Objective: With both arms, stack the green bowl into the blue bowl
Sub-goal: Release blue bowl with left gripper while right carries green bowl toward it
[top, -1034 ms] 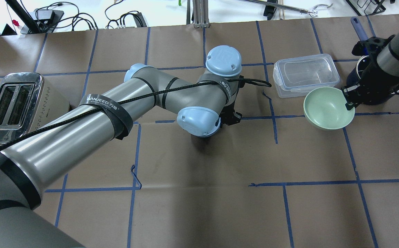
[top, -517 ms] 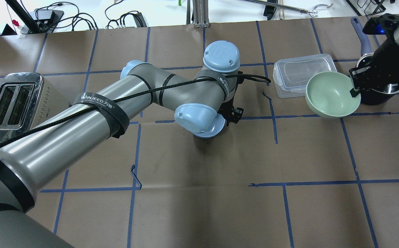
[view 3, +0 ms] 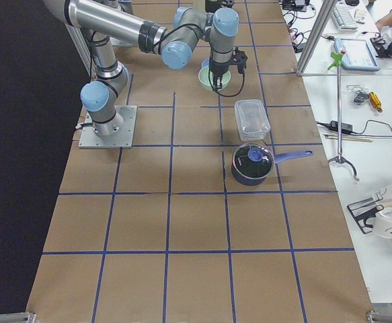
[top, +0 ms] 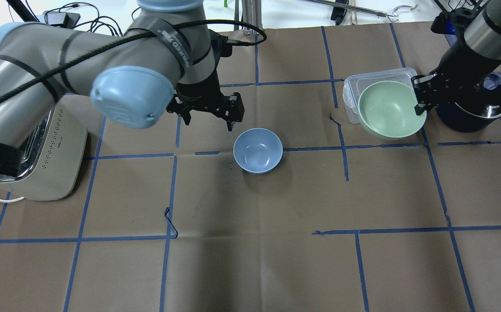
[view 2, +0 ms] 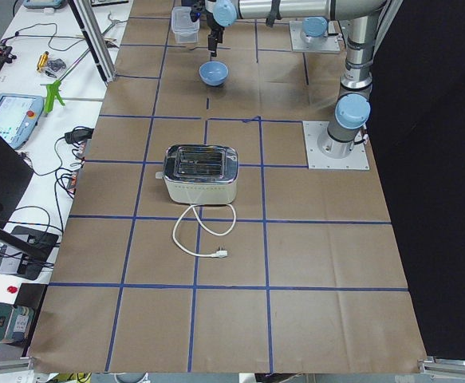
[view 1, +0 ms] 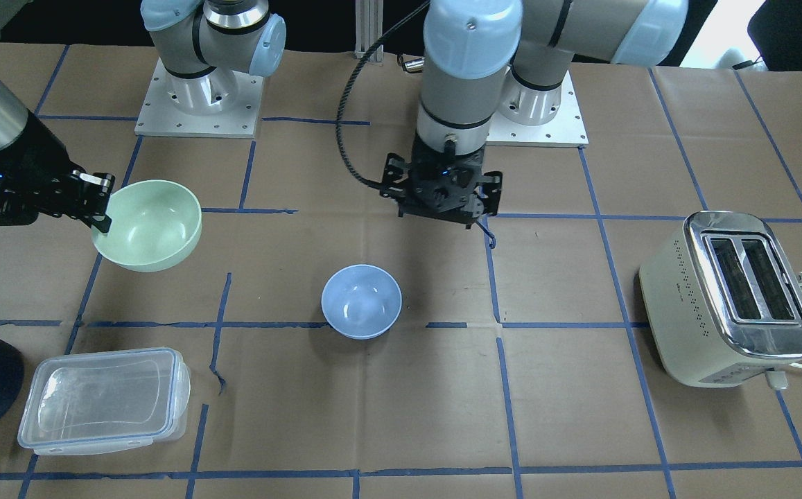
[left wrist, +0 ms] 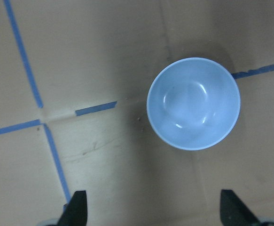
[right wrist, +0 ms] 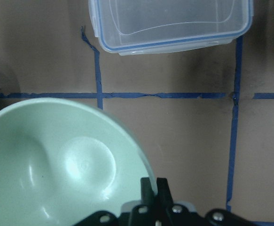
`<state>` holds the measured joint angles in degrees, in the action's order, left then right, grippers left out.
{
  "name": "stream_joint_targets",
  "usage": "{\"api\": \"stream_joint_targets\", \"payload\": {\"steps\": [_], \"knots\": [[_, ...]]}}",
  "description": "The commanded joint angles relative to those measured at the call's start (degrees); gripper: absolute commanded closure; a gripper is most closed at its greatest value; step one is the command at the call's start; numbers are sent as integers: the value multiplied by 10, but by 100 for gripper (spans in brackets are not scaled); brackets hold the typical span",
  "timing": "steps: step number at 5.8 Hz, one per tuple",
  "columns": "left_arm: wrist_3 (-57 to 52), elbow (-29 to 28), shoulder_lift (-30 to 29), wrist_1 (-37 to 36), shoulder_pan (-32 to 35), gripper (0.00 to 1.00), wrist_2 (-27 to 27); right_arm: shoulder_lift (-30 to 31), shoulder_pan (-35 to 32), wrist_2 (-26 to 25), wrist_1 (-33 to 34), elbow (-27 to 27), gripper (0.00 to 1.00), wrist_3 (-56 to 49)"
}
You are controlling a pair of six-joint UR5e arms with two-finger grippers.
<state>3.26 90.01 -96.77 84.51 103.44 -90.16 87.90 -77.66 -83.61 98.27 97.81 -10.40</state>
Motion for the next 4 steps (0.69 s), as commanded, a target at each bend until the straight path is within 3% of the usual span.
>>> {"api": "stream_joint_targets", "payload": {"steps": [1, 3, 4], "knots": [[-27, 3, 94, 89, -79, 2, -4, -18, -116, 5, 45, -1, 95, 169], [-36, 24, 105, 89, -132, 2, 1, -70, -241, 27, 150, -2, 95, 359], [-38, 23, 98, 79, -137, 2, 2, -96, -272, 27, 180, -1, 95, 399]]}}
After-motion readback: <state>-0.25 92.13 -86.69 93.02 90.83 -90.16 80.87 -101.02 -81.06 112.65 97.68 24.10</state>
